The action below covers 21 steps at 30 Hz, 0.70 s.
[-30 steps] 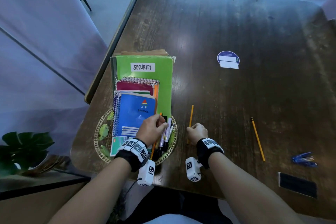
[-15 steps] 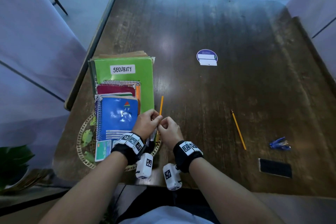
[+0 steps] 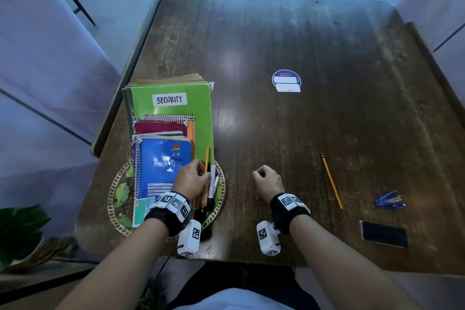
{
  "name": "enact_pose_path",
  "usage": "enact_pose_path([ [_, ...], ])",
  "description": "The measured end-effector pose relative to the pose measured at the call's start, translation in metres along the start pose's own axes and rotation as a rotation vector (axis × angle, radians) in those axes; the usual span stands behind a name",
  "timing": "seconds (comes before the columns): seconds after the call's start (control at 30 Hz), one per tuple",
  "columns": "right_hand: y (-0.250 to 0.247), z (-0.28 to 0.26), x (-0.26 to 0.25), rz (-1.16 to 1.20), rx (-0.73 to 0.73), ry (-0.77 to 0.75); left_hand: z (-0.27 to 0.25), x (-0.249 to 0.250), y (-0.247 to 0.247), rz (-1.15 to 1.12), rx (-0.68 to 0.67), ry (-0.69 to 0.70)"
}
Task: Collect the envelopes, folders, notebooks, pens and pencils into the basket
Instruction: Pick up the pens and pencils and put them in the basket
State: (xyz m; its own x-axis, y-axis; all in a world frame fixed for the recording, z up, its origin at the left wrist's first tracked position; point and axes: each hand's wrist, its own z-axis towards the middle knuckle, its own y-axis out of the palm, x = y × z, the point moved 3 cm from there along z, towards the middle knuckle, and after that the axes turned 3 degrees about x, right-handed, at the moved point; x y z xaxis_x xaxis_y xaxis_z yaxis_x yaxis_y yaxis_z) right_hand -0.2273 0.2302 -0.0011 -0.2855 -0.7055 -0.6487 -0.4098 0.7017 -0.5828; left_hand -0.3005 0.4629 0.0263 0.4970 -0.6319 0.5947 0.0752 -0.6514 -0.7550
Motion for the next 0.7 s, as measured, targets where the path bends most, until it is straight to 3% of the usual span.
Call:
enact_pose_path([
  [0.27, -0.071, 0.047, 0.066, -0.133, 0.178, 0.22, -0.001, -0.001, 0.01, 0.047, 0.01, -0.01],
  [0.53, -0.117, 0.073, 0.111, -0.287, 0.309, 0.349, 0.002, 0.034, 0.026, 0.072, 0.102, 0.069],
  [0.7, -0.122, 0.074, 0.127, -0.385, 0.282, 0.421, 0.004, 0.049, 0.037, 0.013, 0.068, 0.091],
])
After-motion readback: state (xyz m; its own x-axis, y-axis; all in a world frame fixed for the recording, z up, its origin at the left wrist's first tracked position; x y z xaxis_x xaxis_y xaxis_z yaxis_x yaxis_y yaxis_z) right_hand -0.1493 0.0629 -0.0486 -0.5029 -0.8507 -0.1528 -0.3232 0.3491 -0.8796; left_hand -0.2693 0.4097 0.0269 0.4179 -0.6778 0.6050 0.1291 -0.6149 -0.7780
